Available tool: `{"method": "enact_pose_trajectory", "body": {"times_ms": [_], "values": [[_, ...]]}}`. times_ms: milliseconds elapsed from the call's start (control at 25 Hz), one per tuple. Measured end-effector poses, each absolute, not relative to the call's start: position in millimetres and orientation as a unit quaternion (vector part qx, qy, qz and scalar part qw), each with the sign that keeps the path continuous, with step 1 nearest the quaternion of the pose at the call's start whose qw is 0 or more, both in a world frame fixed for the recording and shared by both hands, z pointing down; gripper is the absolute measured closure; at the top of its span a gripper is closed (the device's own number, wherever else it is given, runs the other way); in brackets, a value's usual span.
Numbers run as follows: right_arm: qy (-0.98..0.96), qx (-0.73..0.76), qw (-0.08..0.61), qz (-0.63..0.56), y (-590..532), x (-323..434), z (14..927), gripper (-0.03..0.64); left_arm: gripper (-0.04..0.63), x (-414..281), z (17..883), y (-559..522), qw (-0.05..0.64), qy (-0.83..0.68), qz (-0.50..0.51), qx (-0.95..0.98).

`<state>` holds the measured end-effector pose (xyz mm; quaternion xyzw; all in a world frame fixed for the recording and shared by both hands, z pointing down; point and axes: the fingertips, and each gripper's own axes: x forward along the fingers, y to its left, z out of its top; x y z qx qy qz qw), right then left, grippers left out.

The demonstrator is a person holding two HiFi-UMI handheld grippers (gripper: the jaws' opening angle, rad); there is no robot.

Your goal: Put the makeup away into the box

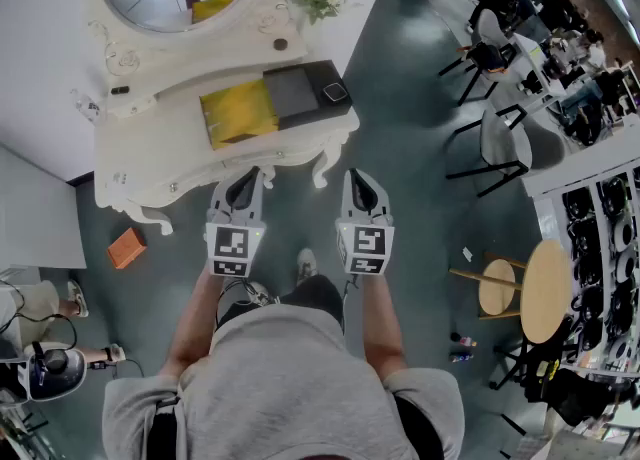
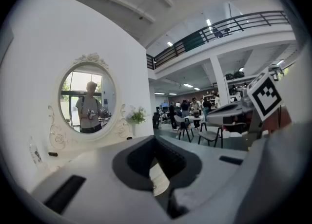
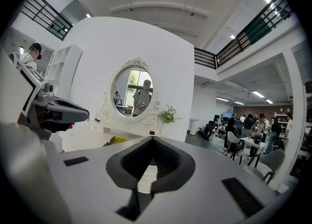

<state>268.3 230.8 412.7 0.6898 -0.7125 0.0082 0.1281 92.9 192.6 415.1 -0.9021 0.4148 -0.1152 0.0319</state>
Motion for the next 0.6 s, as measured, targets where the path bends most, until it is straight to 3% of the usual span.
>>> {"method": "enact_pose_trajectory", "body": {"times_ms": [600], "values": [[-0.711, 0.689, 0.139, 0.007, 164, 299, 432, 0.604, 0.592, 120, 432, 132, 0.024, 0.421, -0.122, -0.898]]}}
